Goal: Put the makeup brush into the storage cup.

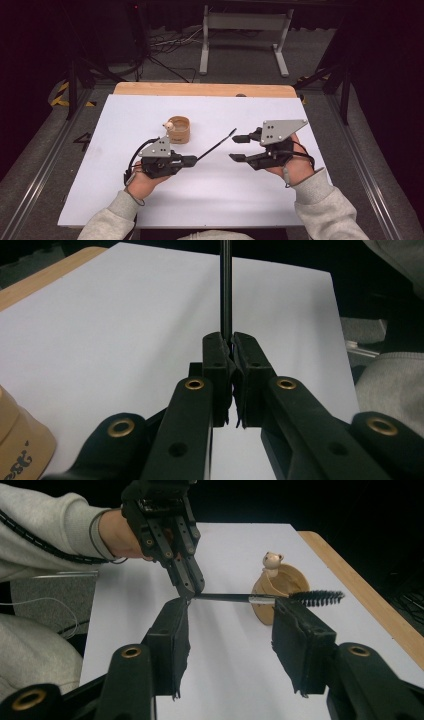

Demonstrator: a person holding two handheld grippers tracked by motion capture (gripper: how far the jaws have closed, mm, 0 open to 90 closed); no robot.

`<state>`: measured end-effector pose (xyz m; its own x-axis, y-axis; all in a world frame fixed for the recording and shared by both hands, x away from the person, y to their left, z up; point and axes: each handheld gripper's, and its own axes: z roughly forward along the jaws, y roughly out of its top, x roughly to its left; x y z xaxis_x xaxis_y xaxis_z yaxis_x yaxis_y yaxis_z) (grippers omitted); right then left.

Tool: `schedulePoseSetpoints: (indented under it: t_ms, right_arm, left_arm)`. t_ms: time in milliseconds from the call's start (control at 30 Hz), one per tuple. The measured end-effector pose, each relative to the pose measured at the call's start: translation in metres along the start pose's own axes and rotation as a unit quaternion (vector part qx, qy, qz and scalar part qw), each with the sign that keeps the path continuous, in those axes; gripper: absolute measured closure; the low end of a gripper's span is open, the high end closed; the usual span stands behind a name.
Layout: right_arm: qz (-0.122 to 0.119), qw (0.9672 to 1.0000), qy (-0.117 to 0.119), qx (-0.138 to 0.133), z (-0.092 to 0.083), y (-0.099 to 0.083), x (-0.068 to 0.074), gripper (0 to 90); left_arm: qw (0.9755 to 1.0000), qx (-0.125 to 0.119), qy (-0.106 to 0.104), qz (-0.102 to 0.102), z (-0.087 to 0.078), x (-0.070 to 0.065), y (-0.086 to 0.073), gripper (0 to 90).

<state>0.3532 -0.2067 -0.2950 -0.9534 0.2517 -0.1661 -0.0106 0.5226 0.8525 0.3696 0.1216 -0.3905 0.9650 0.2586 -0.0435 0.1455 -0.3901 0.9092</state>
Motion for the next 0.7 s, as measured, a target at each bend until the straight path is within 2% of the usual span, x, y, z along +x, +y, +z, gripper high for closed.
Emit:
schedulePoseSetpoints:
  t_ms: [67, 167, 200, 267, 500, 700]
  right_arm:
    - [0.002, 1.0000, -0.003, -0.008, -0.001, -0.001, 0.001, 48.6]
    - [0.007, 0.9997, -0.005, -0.024, -0.004, -0.006, 0.001, 48.0]
    - [0.007, 0.9997, -0.005, -0.024, -0.004, -0.006, 0.001, 48.0]
    - [0.013, 0.9993, -0.007, -0.034, -0.005, -0.009, 0.001, 47.7]
    - [0.023, 0.9976, -0.013, -0.063, -0.004, -0.019, 0.001, 47.0]
    - [0.029, 0.9951, -0.019, -0.092, -0.002, -0.028, 0.003, 46.5]
  left_arm:
    - [1.0000, -0.004, 0.002, -0.002, 0.000, 0.000, -0.001, 85.5]
    - [0.9994, -0.034, 0.005, -0.008, -0.003, 0.002, -0.005, 85.5]
    - [0.9994, -0.034, 0.005, -0.008, -0.003, 0.002, -0.005, 85.5]
    - [0.9987, -0.050, -0.001, -0.012, -0.004, 0.003, -0.007, 85.5]
    - [0.9968, -0.078, -0.013, -0.010, -0.004, 0.002, -0.011, 85.5]
    - [0.9956, -0.093, -0.009, -0.006, -0.003, 0.001, -0.016, 85.5]
